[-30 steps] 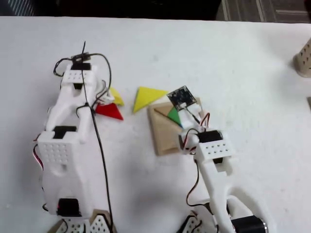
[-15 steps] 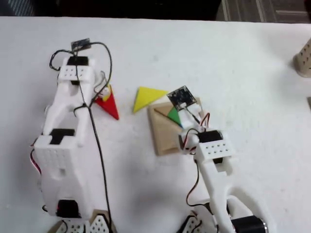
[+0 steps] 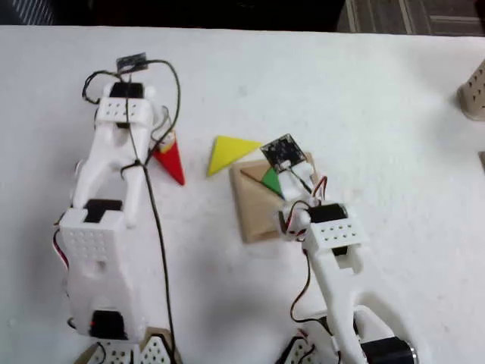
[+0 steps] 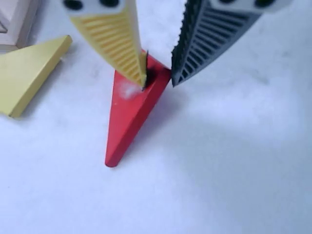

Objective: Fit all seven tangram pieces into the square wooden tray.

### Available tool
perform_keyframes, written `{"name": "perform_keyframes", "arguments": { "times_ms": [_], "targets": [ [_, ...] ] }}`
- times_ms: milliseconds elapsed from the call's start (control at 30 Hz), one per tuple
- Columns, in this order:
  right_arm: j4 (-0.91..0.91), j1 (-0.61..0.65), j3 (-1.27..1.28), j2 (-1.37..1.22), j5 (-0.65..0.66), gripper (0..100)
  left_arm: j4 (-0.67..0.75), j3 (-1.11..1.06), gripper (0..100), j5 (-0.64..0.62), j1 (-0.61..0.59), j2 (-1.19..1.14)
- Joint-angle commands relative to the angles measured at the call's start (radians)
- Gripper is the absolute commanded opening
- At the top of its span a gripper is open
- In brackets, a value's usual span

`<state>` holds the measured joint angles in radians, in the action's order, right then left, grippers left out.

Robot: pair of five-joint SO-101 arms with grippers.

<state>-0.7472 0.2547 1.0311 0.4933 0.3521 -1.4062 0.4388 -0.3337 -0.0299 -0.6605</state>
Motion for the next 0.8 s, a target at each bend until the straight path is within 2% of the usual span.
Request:
{"name": "perform_keyframes", "arguments": {
  "times_ms": [0, 300, 767],
  "targets": [
    [0.008, 0.004, -0.008, 0.039, 0.009, 2.4, -0.025, 0.037, 6, 0.015, 0.077, -0.016],
    [0.008, -0.004, -0.008, 0.042, 0.009, 2.2, -0.018, 0.031, 6, 0.015, 0.125, -0.021],
    [0.008, -0.005, -0.008, 0.042, 0.009, 2.1, -0.005, 0.025, 5, 0.018, 0.119, -0.12]
  ]
}}
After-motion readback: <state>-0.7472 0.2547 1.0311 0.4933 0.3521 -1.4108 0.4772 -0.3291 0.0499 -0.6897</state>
